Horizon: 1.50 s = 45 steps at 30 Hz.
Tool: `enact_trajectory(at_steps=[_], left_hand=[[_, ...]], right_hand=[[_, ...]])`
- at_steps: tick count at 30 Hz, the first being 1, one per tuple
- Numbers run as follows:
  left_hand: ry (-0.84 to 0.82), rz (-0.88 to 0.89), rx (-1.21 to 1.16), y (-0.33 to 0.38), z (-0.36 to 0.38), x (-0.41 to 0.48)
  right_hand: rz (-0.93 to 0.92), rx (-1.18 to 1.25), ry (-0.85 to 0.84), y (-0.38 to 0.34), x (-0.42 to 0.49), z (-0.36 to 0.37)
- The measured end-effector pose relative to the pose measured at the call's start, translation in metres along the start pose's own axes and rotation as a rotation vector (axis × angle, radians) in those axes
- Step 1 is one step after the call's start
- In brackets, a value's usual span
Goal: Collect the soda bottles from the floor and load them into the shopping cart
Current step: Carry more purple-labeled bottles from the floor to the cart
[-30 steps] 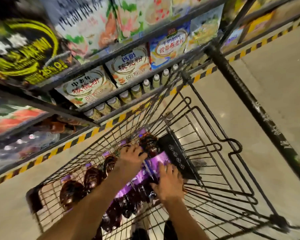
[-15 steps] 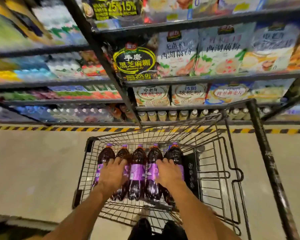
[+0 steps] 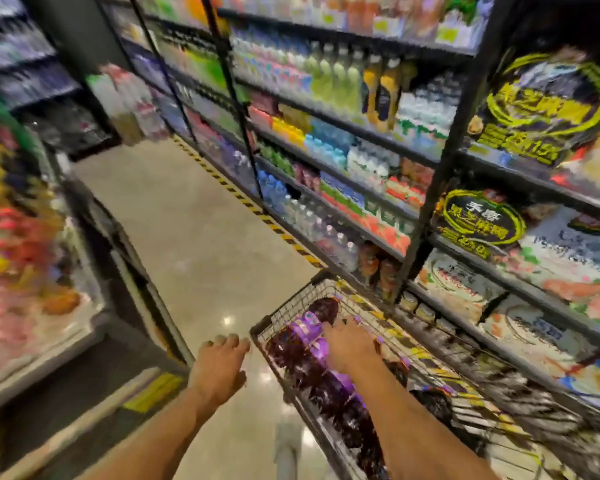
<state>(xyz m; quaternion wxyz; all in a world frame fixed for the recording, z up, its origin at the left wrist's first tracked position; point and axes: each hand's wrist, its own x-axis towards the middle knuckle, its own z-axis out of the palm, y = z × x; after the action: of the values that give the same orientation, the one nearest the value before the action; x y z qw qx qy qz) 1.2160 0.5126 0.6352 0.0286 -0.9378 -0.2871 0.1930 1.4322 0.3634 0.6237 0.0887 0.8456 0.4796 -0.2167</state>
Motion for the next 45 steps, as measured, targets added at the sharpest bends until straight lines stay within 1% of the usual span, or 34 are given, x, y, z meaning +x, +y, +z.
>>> enact_trajectory(at_steps=[2, 5, 9, 11, 18, 21, 27, 31, 35, 41, 45], left_hand=[[0.019, -0.136, -0.058, -0.036, -0.001, -0.025], [0.023, -0.257, -0.109, -0.09, 0.003, -0.064], [0.071, -0.447, -0.177, -0.169, 0.022, -0.12], [0.057, -0.558, -0.224, -0.203, 0.034, -0.153], [0.131, -0.873, -0.238, -0.289, 0.076, -0.283], [0.114, -1.026, -0.266, -0.308, 0.099, -0.349], [0.052, -1.391, -0.34, -0.331, 0.139, -0.488], [0.01, -1.579, -0.408, -0.34, 0.163, -0.553], [-0.046, -1.718, -0.452, -0.354, 0.183, -0.583], [-0.107, -1.865, -0.468, -0.381, 0.207, -0.611], [-0.129, -1.981, -0.526, -0.375, 0.224, -0.635]], right_hand=[[-0.096, -0.073, 0.026, -0.036, 0.013, -0.023], [-0.225, -0.136, 0.037, -0.097, 0.028, -0.046], [-0.384, -0.245, 0.033, -0.189, 0.039, -0.061], [-0.462, -0.303, 0.02, -0.242, 0.041, -0.068], [-0.745, -0.419, 0.062, -0.426, 0.02, -0.072], [-0.897, -0.487, 0.049, -0.499, -0.001, -0.067], [-1.235, -0.61, 0.061, -0.658, -0.056, -0.045], [-1.423, -0.682, 0.084, -0.748, -0.089, -0.024], [-1.531, -0.768, 0.057, -0.818, -0.099, -0.01], [-1.627, -0.868, 0.02, -0.91, -0.095, 0.001], [-1.721, -0.914, 0.015, -0.96, -0.116, 0.022]])
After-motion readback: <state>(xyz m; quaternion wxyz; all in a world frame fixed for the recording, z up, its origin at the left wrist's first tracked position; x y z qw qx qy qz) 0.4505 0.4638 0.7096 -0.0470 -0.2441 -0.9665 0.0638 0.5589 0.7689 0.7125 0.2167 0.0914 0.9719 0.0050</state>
